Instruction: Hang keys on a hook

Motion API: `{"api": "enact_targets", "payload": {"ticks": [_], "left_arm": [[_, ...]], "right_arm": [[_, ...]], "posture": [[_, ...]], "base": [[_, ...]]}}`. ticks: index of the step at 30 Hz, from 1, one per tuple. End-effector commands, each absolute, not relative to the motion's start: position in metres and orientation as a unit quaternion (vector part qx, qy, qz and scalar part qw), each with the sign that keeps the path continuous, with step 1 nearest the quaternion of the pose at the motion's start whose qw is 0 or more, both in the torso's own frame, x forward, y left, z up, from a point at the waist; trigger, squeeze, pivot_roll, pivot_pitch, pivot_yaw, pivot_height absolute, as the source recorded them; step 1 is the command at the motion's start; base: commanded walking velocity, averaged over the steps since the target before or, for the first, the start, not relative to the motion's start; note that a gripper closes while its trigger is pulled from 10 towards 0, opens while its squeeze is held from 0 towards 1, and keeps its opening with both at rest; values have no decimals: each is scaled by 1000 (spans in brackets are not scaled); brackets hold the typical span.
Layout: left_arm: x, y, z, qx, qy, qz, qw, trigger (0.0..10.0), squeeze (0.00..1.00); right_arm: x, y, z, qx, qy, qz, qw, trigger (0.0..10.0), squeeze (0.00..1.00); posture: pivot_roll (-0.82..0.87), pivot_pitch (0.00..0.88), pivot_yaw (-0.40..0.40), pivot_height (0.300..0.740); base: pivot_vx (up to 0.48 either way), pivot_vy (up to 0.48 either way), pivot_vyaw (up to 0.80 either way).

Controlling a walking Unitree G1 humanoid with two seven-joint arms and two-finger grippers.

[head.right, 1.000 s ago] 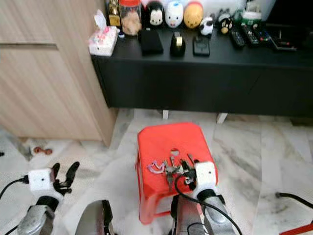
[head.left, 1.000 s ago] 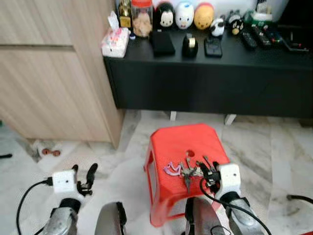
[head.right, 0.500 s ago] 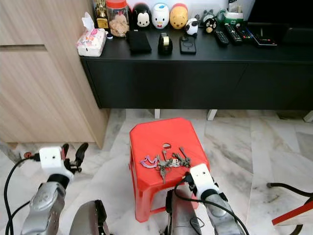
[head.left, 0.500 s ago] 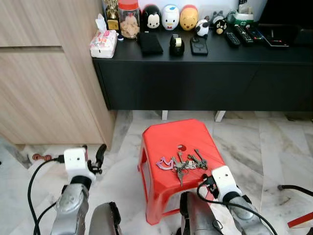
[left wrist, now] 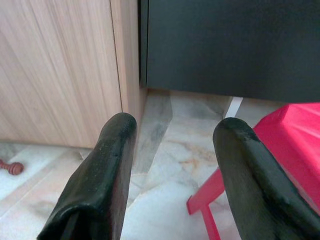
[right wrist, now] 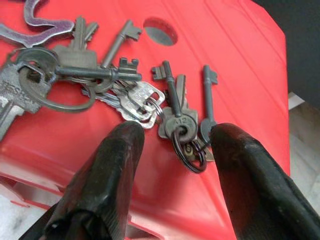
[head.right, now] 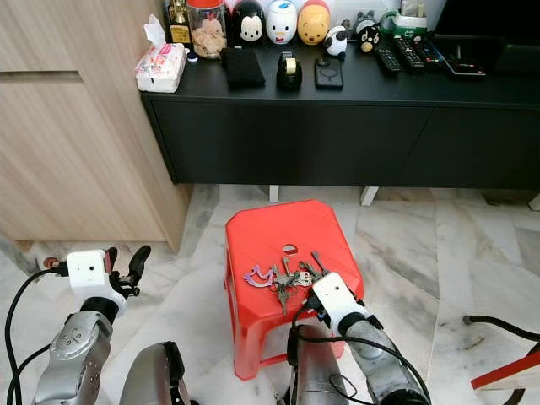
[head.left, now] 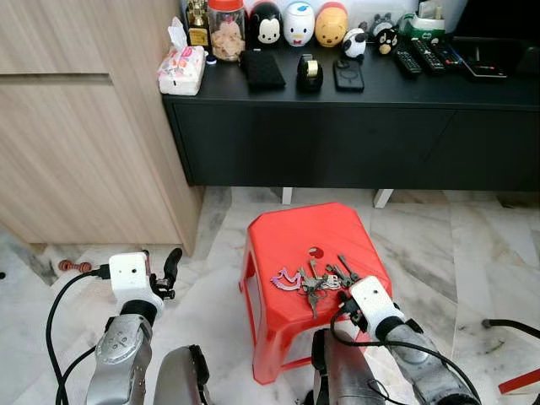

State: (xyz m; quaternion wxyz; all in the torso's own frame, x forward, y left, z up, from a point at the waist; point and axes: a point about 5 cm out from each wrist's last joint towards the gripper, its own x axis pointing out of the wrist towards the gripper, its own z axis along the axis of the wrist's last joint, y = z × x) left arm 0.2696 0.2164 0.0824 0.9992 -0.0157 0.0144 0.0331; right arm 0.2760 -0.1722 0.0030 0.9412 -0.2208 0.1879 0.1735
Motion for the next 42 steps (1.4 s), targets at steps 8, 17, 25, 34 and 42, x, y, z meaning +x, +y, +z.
{"api": "enact_targets", "payload": {"ticks": [8,17,25,34,42], "left_arm": [[265,219,80,-17,26,34,999,10000,0],[266,219,81,-12,28,29,999,10000,0],[266,219,82,-13,25,30,999,10000,0],[266,219,82,-13,26,30,999,10000,0],[265,219,82,-12,26,31,999,10000,0]], "right_arm": [[277,-174,-1,-227,202,179,936,10000,0],[281,-170,1,-235,196,181,935,10000,0],[287,-177,4,-238,195,148,940,10000,0],[284,-178,0,-241,206,149,937,0,0],[284,-175,0,-238,206,153,937,0,0]], "posture": [[-153,150,-37,573],[-150,153,-30,573],[-148,155,-29,573],[-145,156,-30,573],[-145,155,-30,573]], "base": [[0,0,0],[0,0,0],[0,0,0],[0,0,0],[0,0,0]]}}
